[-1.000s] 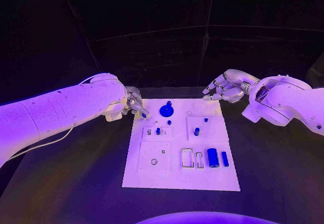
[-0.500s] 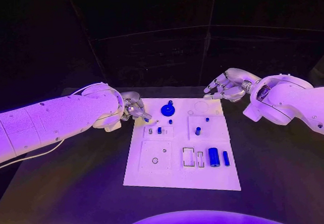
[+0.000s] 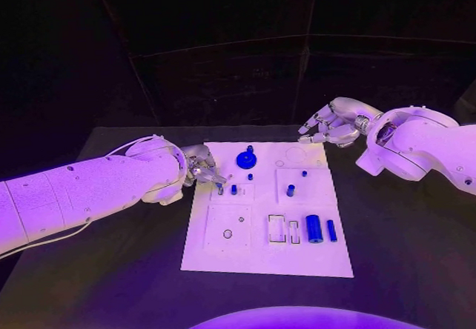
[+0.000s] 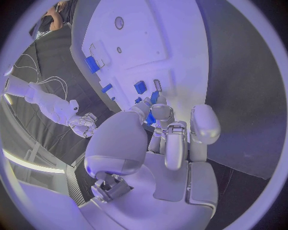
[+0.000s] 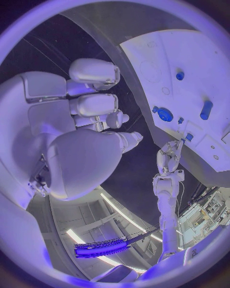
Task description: Assemble the parts on the task board
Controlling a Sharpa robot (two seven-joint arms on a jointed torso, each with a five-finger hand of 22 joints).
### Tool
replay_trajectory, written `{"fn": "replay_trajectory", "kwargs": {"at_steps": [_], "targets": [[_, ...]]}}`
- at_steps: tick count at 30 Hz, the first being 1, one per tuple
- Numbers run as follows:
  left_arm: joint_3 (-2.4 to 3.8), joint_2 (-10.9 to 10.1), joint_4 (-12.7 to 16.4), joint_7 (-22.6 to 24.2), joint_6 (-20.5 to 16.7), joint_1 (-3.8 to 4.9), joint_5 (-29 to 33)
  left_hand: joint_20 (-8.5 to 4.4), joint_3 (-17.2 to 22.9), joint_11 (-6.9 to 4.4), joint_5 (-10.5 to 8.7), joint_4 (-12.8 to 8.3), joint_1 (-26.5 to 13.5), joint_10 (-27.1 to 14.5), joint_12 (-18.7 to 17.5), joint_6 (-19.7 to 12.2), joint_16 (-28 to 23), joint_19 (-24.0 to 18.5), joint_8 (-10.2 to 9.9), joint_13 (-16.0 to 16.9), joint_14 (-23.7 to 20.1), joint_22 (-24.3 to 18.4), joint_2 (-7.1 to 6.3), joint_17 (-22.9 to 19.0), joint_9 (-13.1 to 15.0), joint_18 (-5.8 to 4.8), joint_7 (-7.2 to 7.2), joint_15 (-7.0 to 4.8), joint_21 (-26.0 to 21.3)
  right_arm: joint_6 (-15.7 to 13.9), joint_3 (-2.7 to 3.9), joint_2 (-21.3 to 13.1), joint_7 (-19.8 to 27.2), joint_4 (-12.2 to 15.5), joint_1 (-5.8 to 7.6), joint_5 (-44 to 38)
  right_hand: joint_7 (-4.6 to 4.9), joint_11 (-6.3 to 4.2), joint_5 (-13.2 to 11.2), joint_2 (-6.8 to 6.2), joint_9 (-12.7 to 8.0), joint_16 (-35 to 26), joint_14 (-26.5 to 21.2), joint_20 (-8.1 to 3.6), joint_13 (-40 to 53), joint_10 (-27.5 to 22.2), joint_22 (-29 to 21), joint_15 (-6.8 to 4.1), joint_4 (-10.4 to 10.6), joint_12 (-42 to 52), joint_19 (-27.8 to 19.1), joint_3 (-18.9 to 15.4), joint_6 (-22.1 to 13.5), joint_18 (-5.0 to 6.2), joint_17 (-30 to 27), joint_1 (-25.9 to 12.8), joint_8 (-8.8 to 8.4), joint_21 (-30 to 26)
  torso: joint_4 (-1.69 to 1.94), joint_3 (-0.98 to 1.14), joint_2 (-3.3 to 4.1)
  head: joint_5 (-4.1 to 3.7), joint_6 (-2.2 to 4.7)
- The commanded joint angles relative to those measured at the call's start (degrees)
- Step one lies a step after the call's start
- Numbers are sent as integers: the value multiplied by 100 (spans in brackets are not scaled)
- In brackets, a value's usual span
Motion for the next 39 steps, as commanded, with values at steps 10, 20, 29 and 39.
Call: {"fn": "replay_trajectory", "kwargs": {"at_steps": [10,20,29,39], "targets": [[-1,22,26,69,115,-64,-410,6,639,6,22,-556,12,44,23,-4,6,44,24,1,598,10,-38,1487,20,-70,-24,-42,40,45,3,9,72,-11,8,62,-20,-3,17,32,-5,-20,91,-11,0,-19,-3,-43,1,-13,-41,-25,13,58,2,11,35,-23,1,6,-3,13,-25],[-6,13,82,11,314,-73,-422,6,663,6,22,-559,4,46,25,-5,5,45,24,4,598,13,-46,1485,23,-71,-24,-42,41,56,3,11,77,-27,7,78,-20,-3,17,32,-5,-20,91,-11,0,-19,-3,-43,1,-13,-41,-25,13,58,2,11,35,-23,-5,6,0,12,-33],[-8,-22,162,-46,413,-82,-424,6,689,6,21,-565,-4,48,26,-6,7,42,26,5,598,8,-61,1488,27,-69,-24,-42,35,62,3,9,78,-39,7,85,-20,-3,17,32,-5,-20,91,-11,0,-19,-3,-43,1,-13,-41,-25,13,58,2,11,35,-23,-1,7,2,19,-43],[-8,-24,169,-117,436,-85,-424,6,709,6,22,-572,-9,50,27,-5,7,41,27,6,599,8,-75,1489,30,-69,-25,-41,34,57,3,8,88,-33,7,88,-20,-3,17,32,-5,-20,91,-11,0,-19,-3,-43,1,-13,-41,-25,13,58,2,11,35,-23,-7,7,0,25,-48]]}}
